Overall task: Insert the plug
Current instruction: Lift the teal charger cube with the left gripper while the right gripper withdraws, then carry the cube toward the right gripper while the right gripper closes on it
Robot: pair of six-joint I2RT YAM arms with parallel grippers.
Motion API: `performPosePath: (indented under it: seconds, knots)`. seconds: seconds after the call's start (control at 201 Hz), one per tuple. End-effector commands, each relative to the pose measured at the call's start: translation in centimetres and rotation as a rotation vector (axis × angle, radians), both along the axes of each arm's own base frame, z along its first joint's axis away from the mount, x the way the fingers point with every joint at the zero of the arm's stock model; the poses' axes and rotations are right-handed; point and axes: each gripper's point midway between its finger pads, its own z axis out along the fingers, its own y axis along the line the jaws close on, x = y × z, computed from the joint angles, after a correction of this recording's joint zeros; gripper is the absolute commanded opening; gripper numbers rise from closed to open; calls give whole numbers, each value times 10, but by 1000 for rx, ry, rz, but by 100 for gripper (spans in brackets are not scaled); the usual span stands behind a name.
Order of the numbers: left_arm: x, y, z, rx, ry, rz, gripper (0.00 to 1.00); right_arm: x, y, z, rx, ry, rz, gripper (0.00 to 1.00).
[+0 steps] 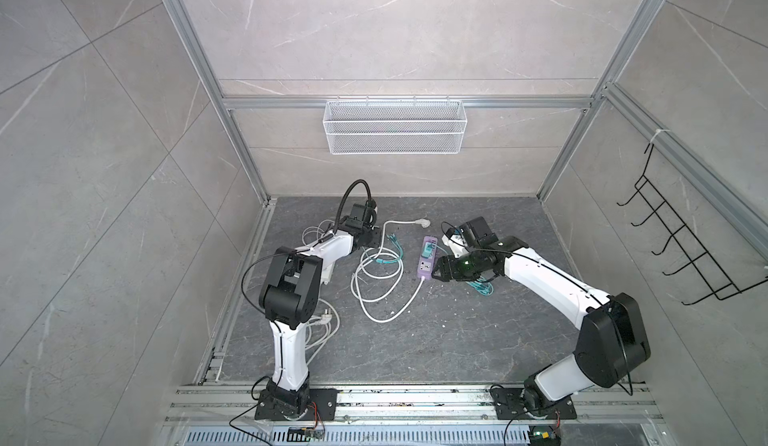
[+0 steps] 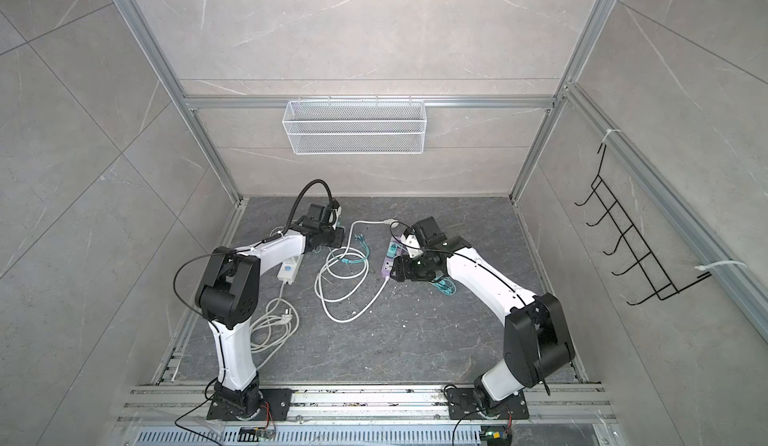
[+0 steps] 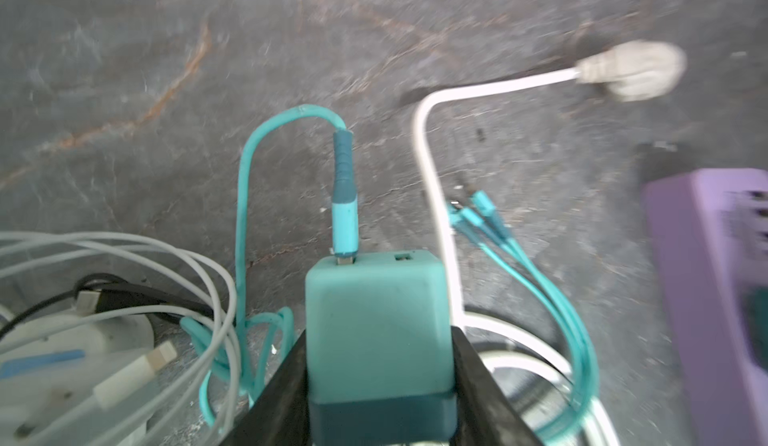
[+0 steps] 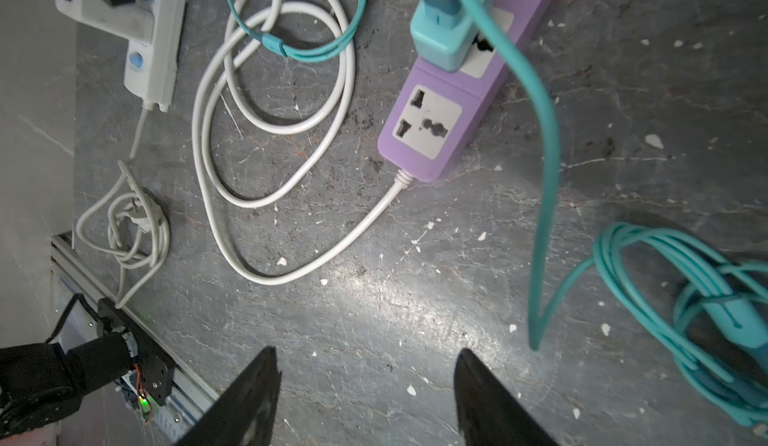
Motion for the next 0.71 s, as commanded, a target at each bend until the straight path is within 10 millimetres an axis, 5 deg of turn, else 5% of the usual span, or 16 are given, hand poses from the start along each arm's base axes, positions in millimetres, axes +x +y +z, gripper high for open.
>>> performPosePath:
  seconds: [0.0, 0.159, 0.393, 0.702]
  knots:
    - [-8, -48, 79, -68, -238, -217, 14, 15, 2, 45, 74, -113, -50, 67]
    - [-41, -85, 112, -122, -311, -382, 14, 11, 10, 80, 177, -172, -43, 65]
    - [-76, -105, 143, -225, -374, -520, 14, -2, 0, 126, 238, -283, -78, 64]
    - [-109, -130, 157, -303, -410, -668, 16, -10, -7, 127, 240, -301, -102, 62]
